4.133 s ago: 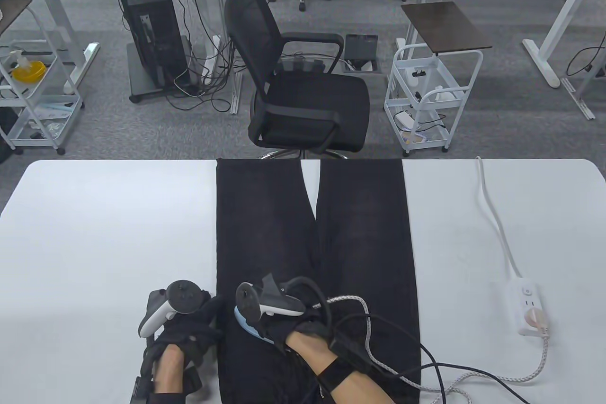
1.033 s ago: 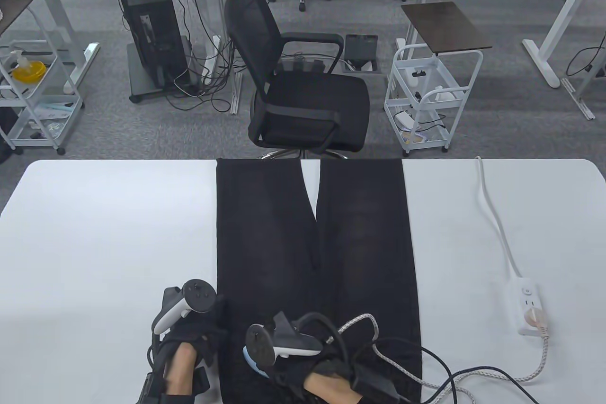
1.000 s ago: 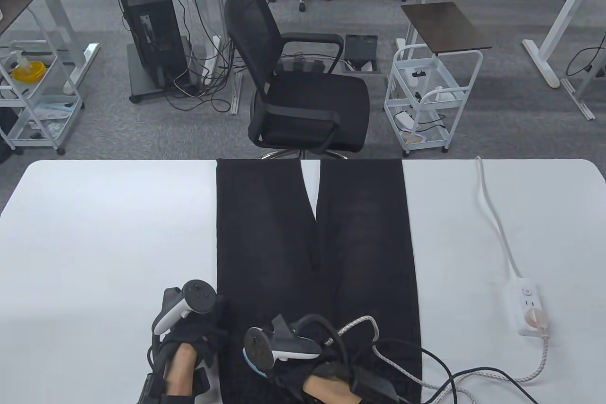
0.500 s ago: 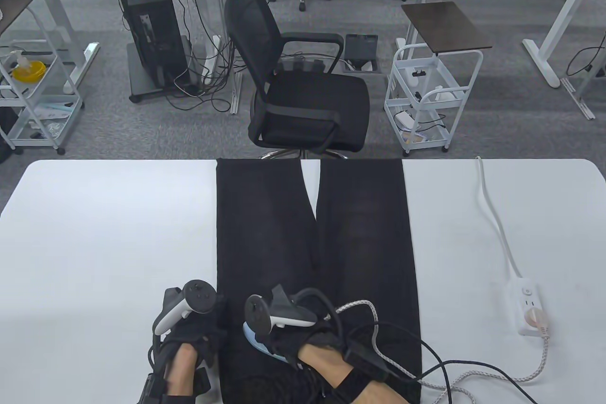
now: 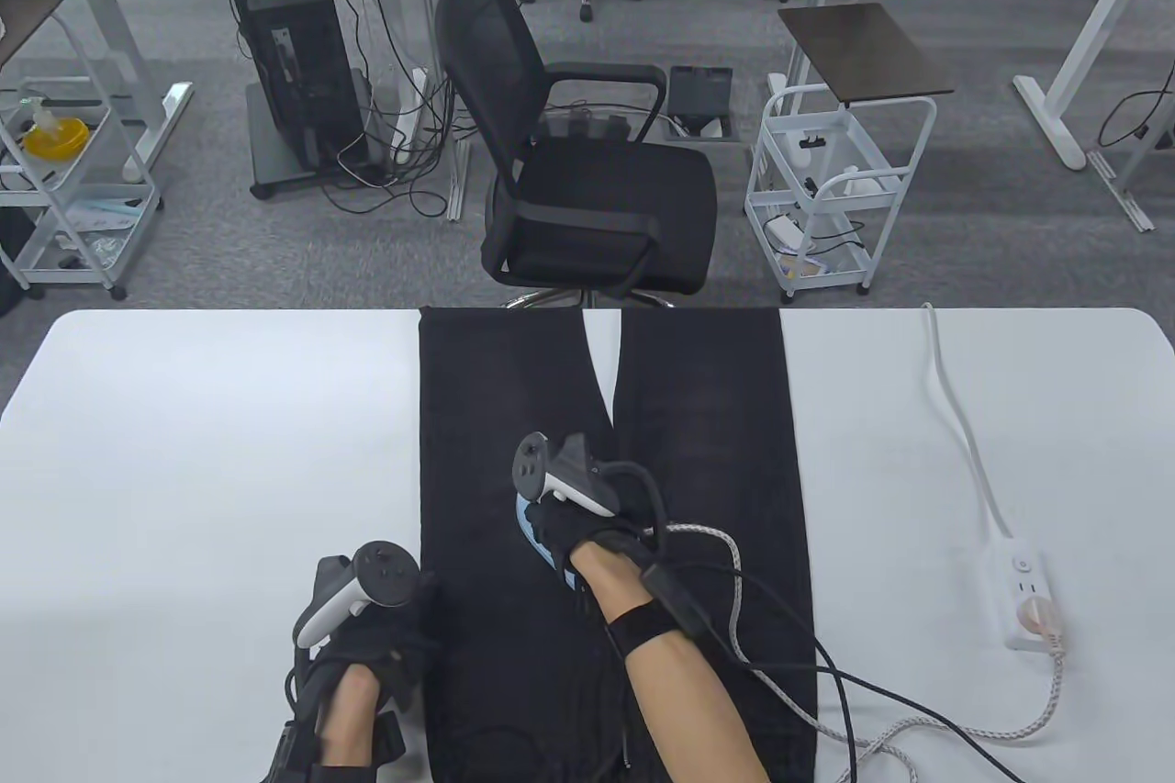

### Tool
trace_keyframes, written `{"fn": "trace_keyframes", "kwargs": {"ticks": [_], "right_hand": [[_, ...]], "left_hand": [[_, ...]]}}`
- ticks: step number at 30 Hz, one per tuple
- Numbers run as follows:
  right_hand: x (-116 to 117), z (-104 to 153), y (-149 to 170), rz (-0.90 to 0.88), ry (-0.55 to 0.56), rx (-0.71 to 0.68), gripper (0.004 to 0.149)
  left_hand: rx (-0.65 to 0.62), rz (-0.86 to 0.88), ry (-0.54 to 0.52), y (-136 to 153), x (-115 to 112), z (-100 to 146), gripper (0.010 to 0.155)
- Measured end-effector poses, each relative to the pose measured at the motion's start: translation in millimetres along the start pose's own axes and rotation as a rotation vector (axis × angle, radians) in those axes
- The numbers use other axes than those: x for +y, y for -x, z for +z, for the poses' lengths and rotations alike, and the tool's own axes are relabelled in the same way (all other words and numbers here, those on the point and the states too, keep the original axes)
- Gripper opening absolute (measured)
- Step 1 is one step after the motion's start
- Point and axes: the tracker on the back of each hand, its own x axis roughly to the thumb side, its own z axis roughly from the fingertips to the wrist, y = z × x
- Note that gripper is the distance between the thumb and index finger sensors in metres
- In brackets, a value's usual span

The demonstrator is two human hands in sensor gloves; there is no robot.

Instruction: Iron trousers with electric iron on table

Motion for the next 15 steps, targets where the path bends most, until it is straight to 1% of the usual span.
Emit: {"fn": "trace_keyframes", "kwargs": {"ticks": [2,3,4,7,9,10,11,13,14,15], "right_hand": [[0.2,0.1,0.3,-0.009,-0.013,-0.006,0.057],[0.7,0.2,0.2,-0.020,-0.043,-0.011,0.057],[2.2,3.3,-1.2,-0.034,-0.070,-0.026,0.057],[6.7,17.5,-10.4,-0.010,-0.105,-0.097,0.056],[11.5,33.2,-20.7,0.018,-0.142,-0.171,0.056],[16.5,46.4,-28.2,0.020,-0.146,-0.220,0.056],[17.4,51.4,-30.4,0.030,-0.149,-0.233,0.056],[22.6,72.7,-39.7,0.044,-0.201,-0.325,0.056],[24.5,80.2,-43.3,0.068,-0.200,-0.344,0.056],[27.5,92.7,-48.8,0.144,-0.165,-0.357,0.056]], "left_hand": [[0.005,0.002,-0.004,0.3,0.8,-0.3,0.087],[0.012,-0.009,-0.003,0.0,1.0,-1.1,0.088],[0.018,-0.015,-0.002,-0.1,1.0,-1.7,0.089],[0.024,-0.024,0.000,-1.8,1.1,-3.3,0.090],[0.021,-0.021,0.001,-1.8,1.2,-3.0,0.090],[0.017,-0.018,0.001,-1.4,1.0,-2.6,0.089],[0.015,-0.015,0.001,-0.8,1.1,-2.4,0.089],[0.008,0.001,-0.002,1.0,1.3,-1.8,0.087],[0.006,0.002,-0.002,1.3,1.4,-1.7,0.086],[0.006,0.001,-0.002,1.6,1.5,-1.5,0.086]]}}
